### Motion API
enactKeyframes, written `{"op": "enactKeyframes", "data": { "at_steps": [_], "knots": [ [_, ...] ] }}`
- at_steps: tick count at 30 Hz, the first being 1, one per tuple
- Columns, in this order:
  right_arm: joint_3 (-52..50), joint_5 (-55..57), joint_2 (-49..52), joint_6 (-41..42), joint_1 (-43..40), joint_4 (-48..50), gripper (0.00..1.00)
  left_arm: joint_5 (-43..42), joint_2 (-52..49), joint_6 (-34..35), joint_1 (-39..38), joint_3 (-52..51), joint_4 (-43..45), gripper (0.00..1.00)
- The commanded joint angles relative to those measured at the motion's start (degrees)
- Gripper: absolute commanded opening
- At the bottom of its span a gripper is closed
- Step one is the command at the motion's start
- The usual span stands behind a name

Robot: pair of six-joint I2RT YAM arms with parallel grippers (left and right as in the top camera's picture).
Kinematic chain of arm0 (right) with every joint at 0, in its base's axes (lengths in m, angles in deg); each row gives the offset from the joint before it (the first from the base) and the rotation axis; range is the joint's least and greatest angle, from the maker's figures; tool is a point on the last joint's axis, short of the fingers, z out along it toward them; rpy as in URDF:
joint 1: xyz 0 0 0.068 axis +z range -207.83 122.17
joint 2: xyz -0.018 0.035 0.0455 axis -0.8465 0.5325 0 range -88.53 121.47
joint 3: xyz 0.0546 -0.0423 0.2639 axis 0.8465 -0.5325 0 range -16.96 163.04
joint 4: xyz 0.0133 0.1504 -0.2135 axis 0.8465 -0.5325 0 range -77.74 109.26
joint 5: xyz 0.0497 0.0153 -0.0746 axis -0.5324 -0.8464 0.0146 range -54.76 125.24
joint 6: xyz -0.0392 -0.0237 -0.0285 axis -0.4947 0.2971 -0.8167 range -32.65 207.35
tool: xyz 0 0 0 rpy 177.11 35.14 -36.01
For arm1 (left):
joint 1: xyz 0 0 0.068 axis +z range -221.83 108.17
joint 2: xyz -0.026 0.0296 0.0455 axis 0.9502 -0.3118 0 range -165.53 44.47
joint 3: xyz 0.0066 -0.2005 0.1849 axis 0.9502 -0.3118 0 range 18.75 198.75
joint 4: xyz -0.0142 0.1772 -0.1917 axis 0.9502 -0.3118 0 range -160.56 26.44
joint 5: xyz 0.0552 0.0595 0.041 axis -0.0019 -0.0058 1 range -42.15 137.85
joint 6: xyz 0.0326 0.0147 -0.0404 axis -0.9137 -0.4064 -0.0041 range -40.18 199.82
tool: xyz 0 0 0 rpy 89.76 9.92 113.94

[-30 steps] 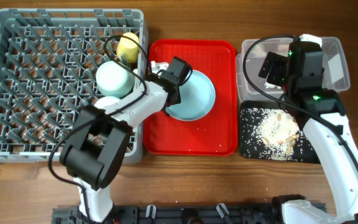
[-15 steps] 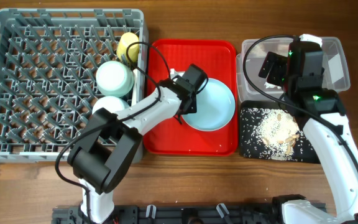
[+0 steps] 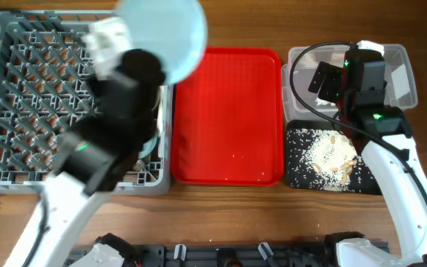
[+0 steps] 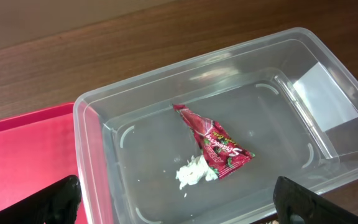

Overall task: Sort waste into correct bins and load items into the dishwasher rack
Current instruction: 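Lift the plate left and stand it upright in the rack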

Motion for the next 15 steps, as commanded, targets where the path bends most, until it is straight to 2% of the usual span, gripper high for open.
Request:
{"op": "enactKeyframes", "data": {
  "at_steps": [1, 4, 7, 9, 15],
  "knots": [
    [0.68, -0.55, 0.57, -0.42, -0.28, 0.13, 1.0, 5.9, -1.42, -14.01, 8.48, -0.85, -0.22, 0.04],
    [0.68, -0.55, 0.57, -0.44, -0.28, 0.13, 1.0, 7.3, -4.44, -18.62, 14.73, -0.85, -0.26, 0.04],
    [0.68, -0.52, 0.57, -0.42, -0.28, 0.13, 1.0, 14.51, -8.33, -21.66, 17.57, -0.85, 0.7, 0.04],
    [0.68, -0.55, 0.57, -0.42, -0.28, 0.13, 1.0, 17.86, -11.72, -27.43, 18.67, -0.85, 3.52, 0.04],
    [0.68, -0.52, 0.57, -0.42, -0.28, 0.13, 1.0, 20.04, -20.02, -44.04, 20.24, -0.85, 12.85, 0.04]
  ]
}}
